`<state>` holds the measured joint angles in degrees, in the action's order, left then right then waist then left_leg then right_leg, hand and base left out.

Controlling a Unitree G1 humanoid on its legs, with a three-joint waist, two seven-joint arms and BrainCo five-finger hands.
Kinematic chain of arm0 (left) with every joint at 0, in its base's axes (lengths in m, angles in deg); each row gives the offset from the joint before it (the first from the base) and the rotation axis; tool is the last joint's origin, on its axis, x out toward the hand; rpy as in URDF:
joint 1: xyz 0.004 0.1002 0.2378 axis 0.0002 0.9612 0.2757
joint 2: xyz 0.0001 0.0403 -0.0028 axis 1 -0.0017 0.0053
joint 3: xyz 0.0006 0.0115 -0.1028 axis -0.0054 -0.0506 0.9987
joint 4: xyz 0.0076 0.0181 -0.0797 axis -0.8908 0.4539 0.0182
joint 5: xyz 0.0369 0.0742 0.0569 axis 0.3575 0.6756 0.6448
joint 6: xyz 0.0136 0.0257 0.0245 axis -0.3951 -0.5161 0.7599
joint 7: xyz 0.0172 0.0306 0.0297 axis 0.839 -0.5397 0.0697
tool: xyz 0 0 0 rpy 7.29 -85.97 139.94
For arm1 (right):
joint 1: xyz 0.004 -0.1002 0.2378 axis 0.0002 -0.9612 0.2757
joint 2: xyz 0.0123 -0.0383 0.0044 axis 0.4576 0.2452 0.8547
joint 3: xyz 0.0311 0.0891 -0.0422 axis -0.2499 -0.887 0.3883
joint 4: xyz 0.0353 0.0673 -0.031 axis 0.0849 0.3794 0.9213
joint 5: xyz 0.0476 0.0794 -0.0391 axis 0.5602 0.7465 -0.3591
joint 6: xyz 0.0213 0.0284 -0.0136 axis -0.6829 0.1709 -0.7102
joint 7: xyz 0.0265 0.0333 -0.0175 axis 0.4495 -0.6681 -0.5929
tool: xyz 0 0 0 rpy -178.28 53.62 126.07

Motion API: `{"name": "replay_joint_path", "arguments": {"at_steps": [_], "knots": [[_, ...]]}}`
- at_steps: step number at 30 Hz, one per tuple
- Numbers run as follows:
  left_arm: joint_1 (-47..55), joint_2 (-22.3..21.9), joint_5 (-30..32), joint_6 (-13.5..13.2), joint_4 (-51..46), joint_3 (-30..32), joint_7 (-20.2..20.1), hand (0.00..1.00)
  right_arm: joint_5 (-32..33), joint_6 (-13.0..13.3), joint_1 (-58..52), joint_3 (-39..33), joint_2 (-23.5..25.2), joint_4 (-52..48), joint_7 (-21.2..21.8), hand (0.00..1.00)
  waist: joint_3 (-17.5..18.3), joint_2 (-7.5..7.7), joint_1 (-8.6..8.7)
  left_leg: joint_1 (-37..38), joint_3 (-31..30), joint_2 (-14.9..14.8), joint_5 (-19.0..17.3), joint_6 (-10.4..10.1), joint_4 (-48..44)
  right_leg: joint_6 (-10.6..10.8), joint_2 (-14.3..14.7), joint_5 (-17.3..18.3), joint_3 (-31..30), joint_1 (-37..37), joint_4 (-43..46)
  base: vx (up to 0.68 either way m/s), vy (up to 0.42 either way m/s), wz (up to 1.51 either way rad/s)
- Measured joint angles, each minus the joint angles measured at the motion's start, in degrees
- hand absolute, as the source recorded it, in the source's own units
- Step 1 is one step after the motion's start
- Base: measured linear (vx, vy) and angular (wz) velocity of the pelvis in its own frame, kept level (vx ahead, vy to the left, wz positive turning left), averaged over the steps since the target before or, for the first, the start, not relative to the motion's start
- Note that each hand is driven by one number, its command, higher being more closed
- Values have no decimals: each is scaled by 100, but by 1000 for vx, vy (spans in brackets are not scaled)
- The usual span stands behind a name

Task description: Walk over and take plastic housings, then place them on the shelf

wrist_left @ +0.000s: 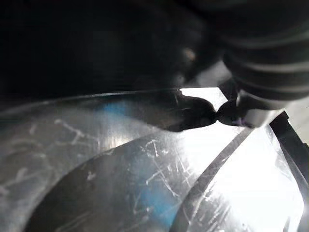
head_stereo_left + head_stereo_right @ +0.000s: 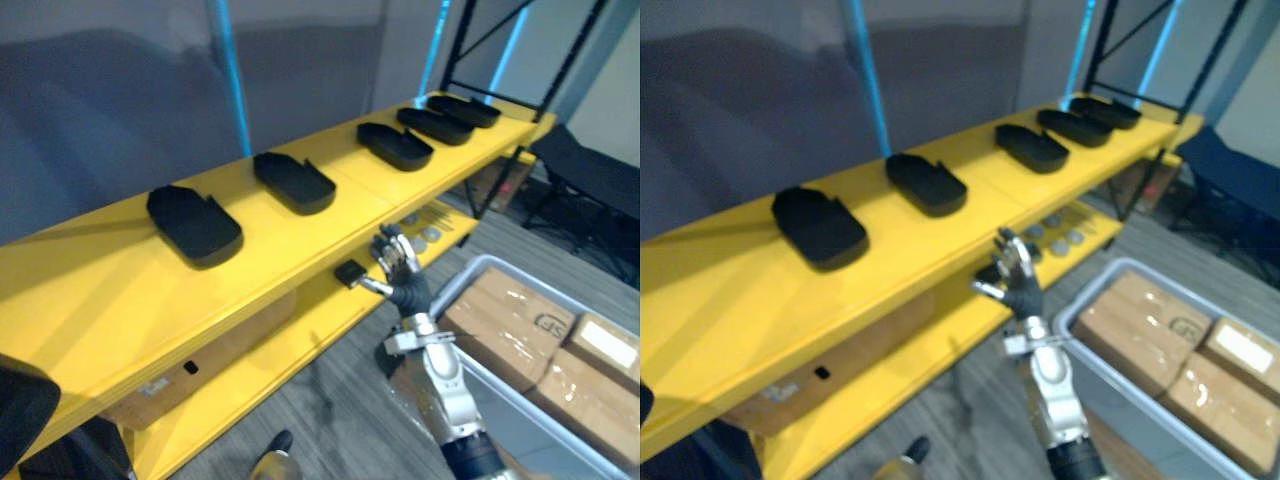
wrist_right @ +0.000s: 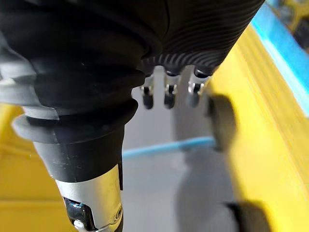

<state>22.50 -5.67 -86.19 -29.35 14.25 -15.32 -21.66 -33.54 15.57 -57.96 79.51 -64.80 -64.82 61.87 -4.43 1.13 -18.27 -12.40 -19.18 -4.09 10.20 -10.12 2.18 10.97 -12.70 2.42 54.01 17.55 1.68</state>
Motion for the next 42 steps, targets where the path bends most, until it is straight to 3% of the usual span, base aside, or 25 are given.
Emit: {"name": "replay_joint_path", "arguments": {"at_steps": [1, 5, 7, 10, 12, 13, 15, 16, 17, 18, 19, 21, 23, 25, 28, 29, 30, 31, 32, 33, 35, 36, 39, 41, 42], "knots": [[-19, 73, -138, 65, -21, -123, -179, 100, -148, -62, -37, -36, -10, 2, -31, 0, -94, -33, 16, -46, -67, 44, 91, 57, 110, -102, -4, 77, -57, -23, 28, -1, 115, 57], [20, 78, -306, 135, -20, -171, -284, 100, -241, -61, -242, -28, -2, 3, 168, 0, -336, -14, 27, -155, 44, 70, 267, 125, 221, -158, -57, 249, -148, -86, 226, 13, 84, 37], [26, 145, -323, 128, -21, -236, -308, 100, -245, -33, -275, -23, -5, -5, 299, 0, -411, 84, 68, -183, 17, 93, 298, 165, 220, -382, -78, 638, -619, -164, 497, 49, 44, 38], [-80, 736, -479, 64, -23, -861, -568, 100, -246, 124, -298, -32, -149, -8, 146, 0, -598, 123, 410, -591, -389, 238, 450, 340, 149, -587, 165, 1622, -1938, -546, 1196, -29, 7, 128], [-233, 1006, -491, 37, -25, -1101, -705, 100, -245, 277, -345, -96, -240, -7, 15, 0, -770, 112, 497, -764, -451, 232, 528, 430, 131, -480, 287, 1862, -2337, -715, 1546, -107, -38, 104], [-312, 1133, -493, 21, -25, -1230, -754, 100, -255, 394, -375, -204, -284, 11, -32, 0, -999, 4, 492, -794, -492, 215, 543, 436, 123, -360, 329, 1968, -2402, -754, 1800, -160, -87, 76], [-287, 1152, -501, -32, -26, -1290, -745, 100, -349, 533, -370, -271, -403, 20, -67, 0, -1233, -159, 480, -841, -526, 214, 442, 418, 106, -337, 349, 2104, -2274, -748, 1882, -133, -65, 45], [-334, 1165, -516, -66, -21, -1301, -746, 100, -452, 599, -368, -358, -422, 48, -66, 0, -1378, -117, 509, -1073, -330, 313, 168, 383, -276, -341, 193, 2162, -2175, -758, 1806, -16, -10, 19], [-398, 1178, -530, -130, -27, -1251, -732, 100, -541, 616, -385, -420, -397, 113, -68, 0, -1498, -47, 461, -1262, -174, 641, 115, 436, -1344, -331, 42, 2181, -2171, -774, 1808, 29, -17, 23], [-408, 1209, -535, -165, -43, -1218, -717, 100, -574, 625, -410, -414, -372, 105, -61, 0, -1503, -49, 461, -1283, -13, 718, -139, 461, -1481, -342, 31, 2189, -2149, -736, 1774, 79, -10, 19], [-445, 1289, -520, -219, -48, -1204, -740, 100, -568, 638, -452, -411, -348, 94, 6, 0, -1506, -4, 467, -1275, -8, 793, -185, 271, -1473, -341, -3, 2187, -2127, -688, 1766, 139, -12, 27], [-529, 1368, -512, -292, -91, -1212, -777, 100, -594, 661, -401, -408, -344, 90, 27, 0, -1538, 91, 474, -1268, 13, 943, -264, 295, -1539, -322, -49, 1995, -2109, -545, 1672, 180, 13, 24], [-614, 1366, -468, -368, -126, -1217, -915, 100, -795, 677, -366, -419, -319, 91, -317, 0, -1542, 102, 454, -1108, 4, 964, -466, 377, -1675, -525, -125, 1571, -2295, -573, 2182, 197, 50, 20], [-639, 1365, -461, -399, -172, -1215, -978, 100, -854, 765, -360, -461, -316, 24, -495, 0, -1507, 150, 439, -930, 43, 955, -575, 445, -1661, -497, -195, 1183, -2696, -700, 2645, 184, 106, 7], [-654, 1366, -349, -452, -440, -1174, -1007, 100, -971, 980, -139, -645, -257, -160, -710, 0, -1355, 344, 406, -829, 273, 888, -783, 590, -1664, -165, -276, 188, -3713, -1379, 3586, 187, 160, -15], [-658, 1366, -220, -426, -474, -1176, -984, 100, -1021, 985, -3, -701, -211, -159, -770, 0, -1343, 364, 397, -732, 325, 868, -840, 666, -1639, -162, -326, -214, -3814, -1517, 3787, 158, 127, -33], [-665, 1379, -46, -388, -509, -1180, -986, 100, -1033, 985, 169, -729, -182, -156, -805, 0, -1336, 372, 398, -509, 388, 840, -898, 795, -1546, -276, -450, -847, -3819, -1613, 4000, 172, 126, -37], [-682, 1427, 36, -347, -557, -1188, -991, 100, -1080, 986, 282, -735, -182, -144, -846, 0, -1331, 364, 413, -290, 398, 810, -940, 886, -1458, -399, -561, -1264, -3823, -1707, 4220, 162, 101, -35], [-717, 1547, 31, -309, -574, -1202, -991, 100, -1152, 990, 403, -763, -200, -134, -866, 0, -1331, 319, 435, -139, 401, 773, -1028, 972, -1444, -491, -640, -653, -3803, -1868, 4594, 73, 60, -23], [-883, 1706, 30, -224, -573, -1244, -986, 100, -1254, 992, 577, -873, -272, -113, -879, 0, -1318, 174, 511, 62, 369, 664, -1139, 1012, -1443, -749, -549, 372, -3670, -2160, 4804, 1, 38, -14], [-1063, 1837, 31, -131, -551, -1281, -963, 100, -1250, 996, 629, -984, -428, -128, -898, 0, -1273, 10, 572, 248, 304, 561, -1227, 993, -1407, -771, -343, 786, -3678, -2414, 4367, -112, 63, 7], [-1171, 1887, 31, -100, -515, -1289, -957, 100, -1246, 997, 600, -1108, -531, -166, -905, 0, -1223, -55, 671, 318, 196, 561, -1264, 981, -1369, -770, -254, 899, -3739, -2504, 3917, -257, 169, 45], [-1447, 1947, -31, -14, -460, -1380, -946, 100, -1243, 1023, 426, -1728, -872, -445, -1028, 0, -1105, -131, 833, 443, -217, 677, -1484, 884, -1381, -651, -7, 840, -4812, -2796, 2401, -341, 193, 79], [-1436, 1893, -17, 127, -461, -1633, -959, 100, -1265, 1023, 200, -2257, -944, -911, -1273, 0, -883, -61, 961, 458, -663, 755, -1616, 764, -1353, -374, 116, 671, -5409, -2836, 1581, -226, -102, 122], [-1393, 1883, -11, 165, -462, -1666, -962, 100, -1300, 1029, 188, -2392, -954, -1088, -1369, 0, -819, -13, 967, 456, -727, 774, -1648, 711, -1356, -350, 120, 635, -5393, -2819, 1424, -47, -355, 99]]}}
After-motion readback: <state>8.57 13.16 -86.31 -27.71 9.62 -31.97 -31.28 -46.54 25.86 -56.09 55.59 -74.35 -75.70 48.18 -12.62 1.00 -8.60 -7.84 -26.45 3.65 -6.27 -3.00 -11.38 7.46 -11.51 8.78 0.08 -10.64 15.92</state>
